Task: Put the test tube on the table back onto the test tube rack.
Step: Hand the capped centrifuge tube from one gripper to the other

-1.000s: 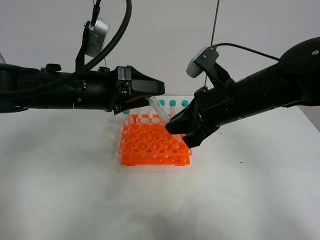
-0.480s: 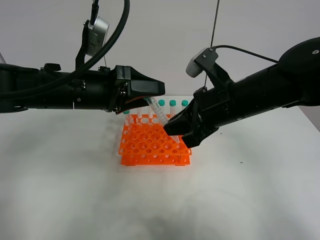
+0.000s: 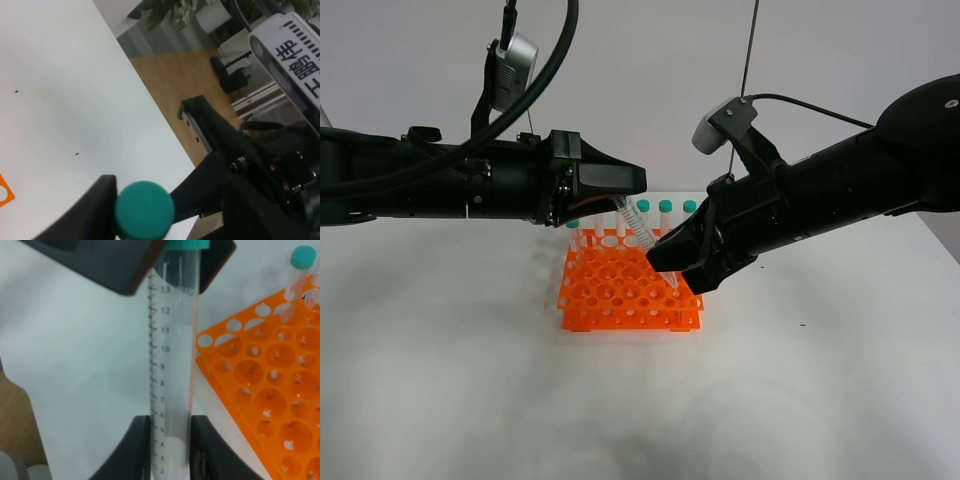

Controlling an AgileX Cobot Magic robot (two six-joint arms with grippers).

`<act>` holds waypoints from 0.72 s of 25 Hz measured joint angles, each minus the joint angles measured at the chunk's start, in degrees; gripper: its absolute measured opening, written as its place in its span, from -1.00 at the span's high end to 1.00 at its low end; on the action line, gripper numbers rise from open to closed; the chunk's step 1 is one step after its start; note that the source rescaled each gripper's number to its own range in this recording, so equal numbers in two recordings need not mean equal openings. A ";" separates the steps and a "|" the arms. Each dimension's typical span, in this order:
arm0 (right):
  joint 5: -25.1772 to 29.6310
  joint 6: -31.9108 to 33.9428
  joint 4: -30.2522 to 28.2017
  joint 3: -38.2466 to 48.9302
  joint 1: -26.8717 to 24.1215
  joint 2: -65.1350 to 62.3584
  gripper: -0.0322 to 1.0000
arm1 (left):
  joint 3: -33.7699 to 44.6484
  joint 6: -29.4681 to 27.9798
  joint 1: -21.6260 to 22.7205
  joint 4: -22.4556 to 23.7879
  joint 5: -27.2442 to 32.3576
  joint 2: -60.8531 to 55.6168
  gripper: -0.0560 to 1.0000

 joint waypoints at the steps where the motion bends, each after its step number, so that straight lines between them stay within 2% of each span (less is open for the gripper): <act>1: 0.00 0.00 0.02 0.00 0.00 0.00 0.90 | 0.00 -0.02 0.00 0.00 -0.05 0.00 0.07; 6: 0.16 0.00 0.25 0.00 0.00 0.00 0.90 | 0.00 -0.07 0.00 0.00 -0.05 0.00 0.27; 7: 0.16 0.00 0.25 0.00 0.00 0.00 0.90 | 0.00 -0.07 0.00 0.00 -0.05 0.00 0.44; 8: 0.23 0.00 0.27 0.00 0.00 0.00 0.90 | 0.00 -0.26 0.00 0.00 -0.10 0.00 0.72; 9: 0.30 0.05 0.38 0.00 0.00 0.00 0.90 | 0.00 -0.27 0.00 0.23 -0.35 0.00 0.87; 16: 0.24 0.05 0.39 0.00 0.00 0.00 0.87 | 0.00 -0.33 0.00 0.34 -0.52 0.00 0.87; 17: 0.18 0.06 0.44 0.00 0.00 0.00 0.75 | 0.00 -0.44 0.00 0.34 -0.52 0.00 0.87; 18: -0.21 0.06 0.44 0.00 0.00 0.00 0.50 | 0.00 -0.57 0.00 0.34 -0.22 0.00 0.87</act>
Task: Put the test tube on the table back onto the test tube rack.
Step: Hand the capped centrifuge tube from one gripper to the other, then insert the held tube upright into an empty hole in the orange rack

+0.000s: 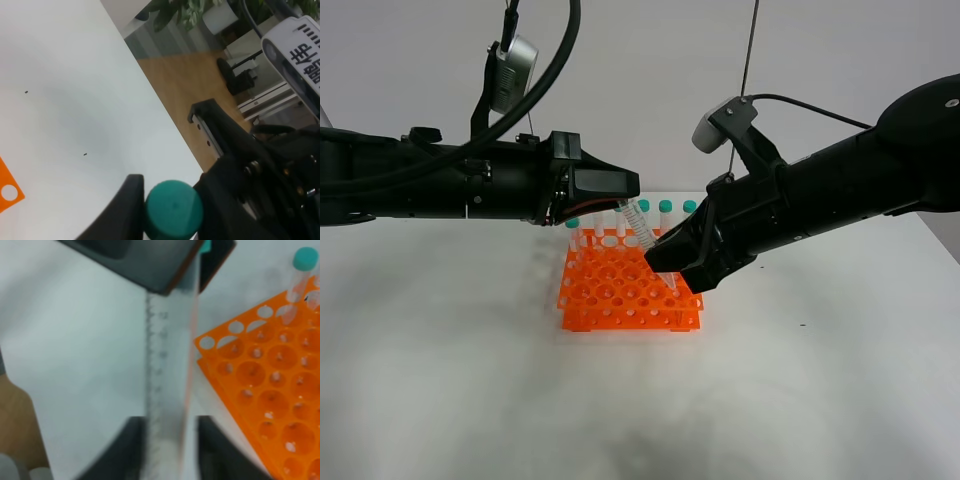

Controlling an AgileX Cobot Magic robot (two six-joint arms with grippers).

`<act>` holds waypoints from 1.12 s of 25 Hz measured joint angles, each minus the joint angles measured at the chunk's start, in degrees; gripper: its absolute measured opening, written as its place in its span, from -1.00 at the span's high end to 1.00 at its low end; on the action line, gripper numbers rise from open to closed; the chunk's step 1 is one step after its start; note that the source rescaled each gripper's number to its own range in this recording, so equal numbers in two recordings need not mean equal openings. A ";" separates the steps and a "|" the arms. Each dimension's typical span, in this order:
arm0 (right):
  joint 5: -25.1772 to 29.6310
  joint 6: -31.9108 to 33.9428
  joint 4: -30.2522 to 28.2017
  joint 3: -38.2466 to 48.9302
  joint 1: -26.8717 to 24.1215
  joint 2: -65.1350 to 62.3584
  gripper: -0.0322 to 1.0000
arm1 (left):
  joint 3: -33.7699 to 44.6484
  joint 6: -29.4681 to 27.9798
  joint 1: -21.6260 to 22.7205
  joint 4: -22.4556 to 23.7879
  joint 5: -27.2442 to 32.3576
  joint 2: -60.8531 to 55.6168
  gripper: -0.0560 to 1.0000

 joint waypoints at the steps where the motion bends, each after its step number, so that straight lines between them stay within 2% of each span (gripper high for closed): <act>1: -0.26 0.05 0.00 0.00 0.00 0.00 0.14 | 0.00 -0.14 0.00 0.00 0.26 0.00 0.87; 3: -0.45 0.20 0.00 0.00 0.00 0.00 -0.52 | 0.00 -0.35 0.00 0.00 0.26 0.00 0.87; 4: -0.45 0.66 0.00 -0.10 0.00 0.00 -0.71 | 0.00 -0.40 0.00 0.00 0.26 0.00 0.87; 5: -0.39 1.37 -0.37 -0.54 0.00 0.00 -0.83 | 0.00 -0.39 0.00 0.00 0.26 0.00 0.87; 7: 0.58 4.31 -1.76 -2.39 0.00 0.00 -0.93 | 0.00 -0.46 0.00 0.00 0.26 0.00 0.87; 9: 2.74 8.44 -4.26 -5.24 0.00 0.00 -0.97 | 0.00 -0.48 0.00 0.00 0.26 0.00 0.87; 12: 8.71 17.75 -12.19 -10.91 0.00 0.00 -0.98 | 0.00 -0.52 0.00 0.00 0.26 0.00 0.87; 15: 14.42 30.35 -24.21 -16.76 0.00 0.00 -0.98 | 0.00 -0.52 0.00 0.00 0.21 0.00 0.87; 17: 17.00 38.01 -32.60 -19.63 0.00 0.00 -0.99 | 0.00 -0.52 0.00 0.00 0.21 0.00 0.87; 19: 18.30 45.56 -38.46 -20.83 -0.47 0.00 -0.99 | 0.00 -0.52 0.00 0.00 0.21 0.00 0.87; 22: 18.99 53.75 -44.28 -21.23 -3.76 0.68 -0.99 | 0.00 -0.52 0.00 0.00 0.16 0.00 0.87; 28: 22.19 62.66 -51.24 -21.30 -14.40 4.58 -1.00 | 0.00 -0.52 0.00 0.00 0.15 0.00 0.88</act>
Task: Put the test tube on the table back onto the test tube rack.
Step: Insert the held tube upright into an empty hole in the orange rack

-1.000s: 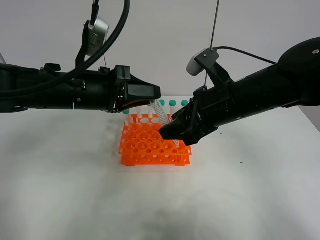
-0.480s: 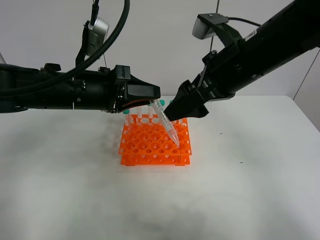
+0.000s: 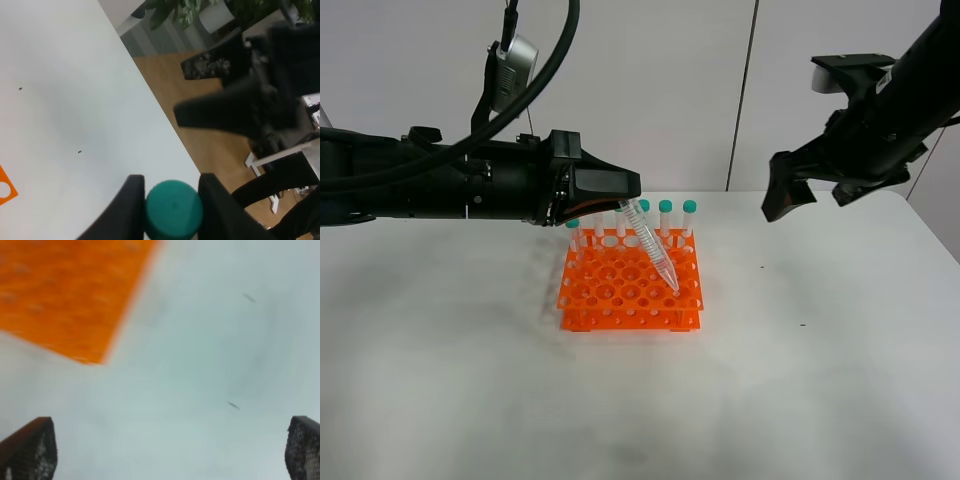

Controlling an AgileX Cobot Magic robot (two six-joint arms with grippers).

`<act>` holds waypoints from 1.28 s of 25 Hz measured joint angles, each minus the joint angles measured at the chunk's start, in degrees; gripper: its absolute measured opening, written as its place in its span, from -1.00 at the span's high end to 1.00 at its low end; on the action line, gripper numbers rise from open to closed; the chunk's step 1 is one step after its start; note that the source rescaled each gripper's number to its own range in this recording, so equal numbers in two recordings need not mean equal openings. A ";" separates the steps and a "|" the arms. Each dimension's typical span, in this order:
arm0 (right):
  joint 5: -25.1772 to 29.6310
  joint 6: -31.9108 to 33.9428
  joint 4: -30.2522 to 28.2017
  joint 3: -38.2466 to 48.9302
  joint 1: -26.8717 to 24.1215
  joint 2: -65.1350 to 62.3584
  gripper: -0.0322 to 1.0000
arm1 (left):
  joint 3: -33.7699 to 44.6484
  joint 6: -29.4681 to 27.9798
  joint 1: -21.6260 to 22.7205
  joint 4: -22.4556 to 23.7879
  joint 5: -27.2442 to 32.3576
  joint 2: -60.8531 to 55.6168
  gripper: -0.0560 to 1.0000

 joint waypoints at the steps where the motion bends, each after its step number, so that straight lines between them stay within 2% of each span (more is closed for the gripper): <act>1: 0.52 0.88 -0.71 0.00 -1.55 0.27 -1.00 | 0.00 0.00 0.00 0.00 -0.05 0.00 0.88; 6: 5.44 2.14 -2.23 0.00 -8.52 0.50 -1.00 | 0.00 0.00 0.00 0.00 -0.07 0.00 0.88; 9: 8.78 2.69 -2.44 0.00 -9.11 0.50 -1.00 | 0.00 0.00 0.00 0.00 -0.12 0.00 0.88; 16: 9.36 4.59 -4.04 3.01 -9.11 -3.68 -1.00 | 0.00 0.00 0.00 0.00 -0.12 0.00 0.88; 19: 9.36 4.64 -4.04 8.62 -9.11 -10.04 -1.00 | 0.00 0.00 0.00 0.00 -0.12 0.00 0.88; 24: 9.19 4.64 -4.04 23.53 -9.11 -25.64 -1.00 | 0.00 0.00 0.00 0.00 -0.12 0.00 0.88; 29: 0.46 4.78 -3.83 39.01 -9.11 -44.99 -1.00 | 0.00 0.00 0.00 0.00 -0.12 0.00 0.88; 32: -1.18 4.82 -3.58 45.15 -9.11 -56.51 -1.00 | 0.00 0.00 0.00 0.00 -0.12 0.00 0.88</act>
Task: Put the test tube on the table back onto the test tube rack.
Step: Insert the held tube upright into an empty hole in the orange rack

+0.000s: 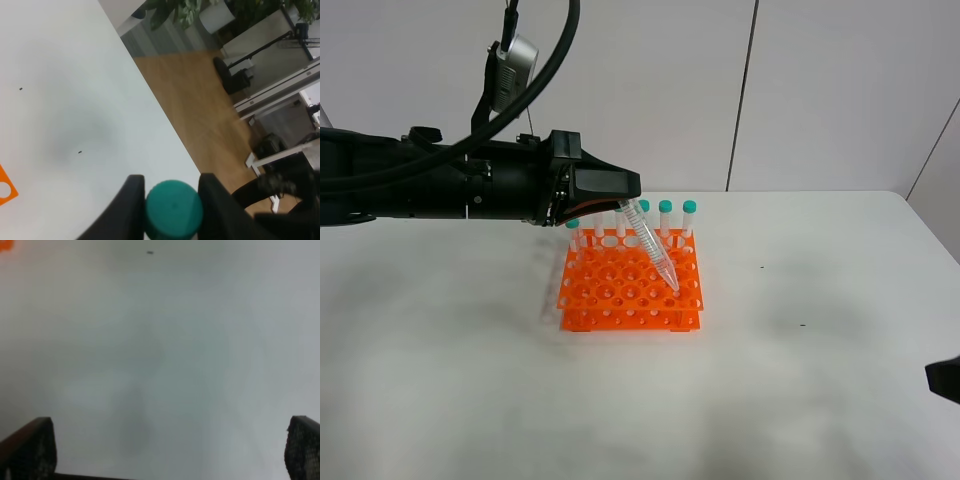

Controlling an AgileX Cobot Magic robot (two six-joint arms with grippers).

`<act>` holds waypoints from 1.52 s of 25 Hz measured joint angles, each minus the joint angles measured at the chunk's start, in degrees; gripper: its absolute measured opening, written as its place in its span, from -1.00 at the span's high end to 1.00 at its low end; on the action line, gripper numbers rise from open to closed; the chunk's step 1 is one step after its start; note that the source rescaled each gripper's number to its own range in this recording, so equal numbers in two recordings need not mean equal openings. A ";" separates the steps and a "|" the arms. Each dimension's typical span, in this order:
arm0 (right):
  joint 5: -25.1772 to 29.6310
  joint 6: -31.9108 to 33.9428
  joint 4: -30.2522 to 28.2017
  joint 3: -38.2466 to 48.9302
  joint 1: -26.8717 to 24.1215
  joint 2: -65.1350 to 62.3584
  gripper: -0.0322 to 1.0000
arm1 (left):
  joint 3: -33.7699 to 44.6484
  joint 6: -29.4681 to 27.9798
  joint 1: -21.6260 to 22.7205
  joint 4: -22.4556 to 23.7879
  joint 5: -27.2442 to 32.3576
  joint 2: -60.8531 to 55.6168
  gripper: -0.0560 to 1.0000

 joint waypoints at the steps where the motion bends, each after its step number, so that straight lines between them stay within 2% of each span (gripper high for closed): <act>1: 0.26 0.07 -0.01 1.17 0.00 -3.14 -1.00 | 0.00 0.00 0.00 0.00 0.05 0.00 0.88; 7: 0.07 0.43 -0.06 2.10 0.00 -18.30 -1.00 | 0.00 0.00 0.00 0.00 0.22 0.00 0.88; 20: -0.23 0.49 -0.06 2.17 0.00 -32.17 -1.00 | 0.00 0.00 0.00 0.45 0.22 0.00 0.88; 38: -0.23 0.59 -0.06 2.17 0.00 -32.36 -1.00 | 0.00 0.00 0.00 0.45 0.22 -0.07 0.88</act>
